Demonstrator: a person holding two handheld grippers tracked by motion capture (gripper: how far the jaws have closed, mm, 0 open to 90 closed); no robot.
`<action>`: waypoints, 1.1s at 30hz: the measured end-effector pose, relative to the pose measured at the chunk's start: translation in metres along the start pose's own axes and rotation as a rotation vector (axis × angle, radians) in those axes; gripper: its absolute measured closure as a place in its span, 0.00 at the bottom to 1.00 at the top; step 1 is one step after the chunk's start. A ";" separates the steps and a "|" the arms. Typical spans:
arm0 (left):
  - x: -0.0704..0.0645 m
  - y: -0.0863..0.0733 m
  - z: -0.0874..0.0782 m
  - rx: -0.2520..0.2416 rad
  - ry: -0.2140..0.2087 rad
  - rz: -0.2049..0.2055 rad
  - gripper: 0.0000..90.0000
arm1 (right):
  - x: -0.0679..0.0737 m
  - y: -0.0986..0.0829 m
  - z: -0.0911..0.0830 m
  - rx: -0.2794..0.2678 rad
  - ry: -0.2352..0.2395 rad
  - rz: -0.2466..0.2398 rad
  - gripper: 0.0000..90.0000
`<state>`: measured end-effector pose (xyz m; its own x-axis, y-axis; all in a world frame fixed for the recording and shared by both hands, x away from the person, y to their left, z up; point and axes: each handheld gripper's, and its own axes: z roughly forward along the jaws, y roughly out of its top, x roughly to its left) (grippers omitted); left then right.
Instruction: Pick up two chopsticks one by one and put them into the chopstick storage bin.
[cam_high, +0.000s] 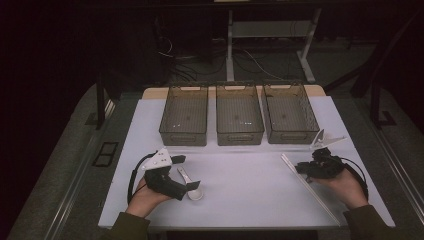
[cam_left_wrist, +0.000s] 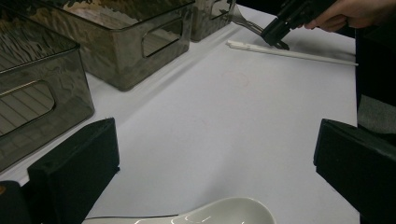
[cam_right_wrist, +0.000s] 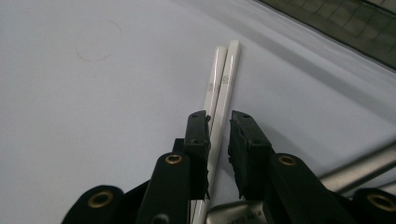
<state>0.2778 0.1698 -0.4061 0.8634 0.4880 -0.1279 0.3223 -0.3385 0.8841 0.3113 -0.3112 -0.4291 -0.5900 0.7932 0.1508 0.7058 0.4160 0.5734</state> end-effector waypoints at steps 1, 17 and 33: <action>0.000 0.000 0.000 0.000 -0.001 0.000 0.00 | 0.000 0.000 0.000 0.001 -0.005 0.001 0.86; 0.000 0.000 0.000 -0.001 -0.005 -0.001 0.00 | 0.003 -0.002 0.003 0.064 0.002 -0.020 0.91; -0.001 0.000 0.001 0.001 -0.009 -0.001 0.00 | 0.008 0.002 0.007 0.135 -0.033 -0.030 0.89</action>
<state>0.2775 0.1680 -0.4064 0.8666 0.4808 -0.1332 0.3238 -0.3389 0.8834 0.3108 -0.3005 -0.4326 -0.5997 0.7930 0.1075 0.7358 0.4936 0.4635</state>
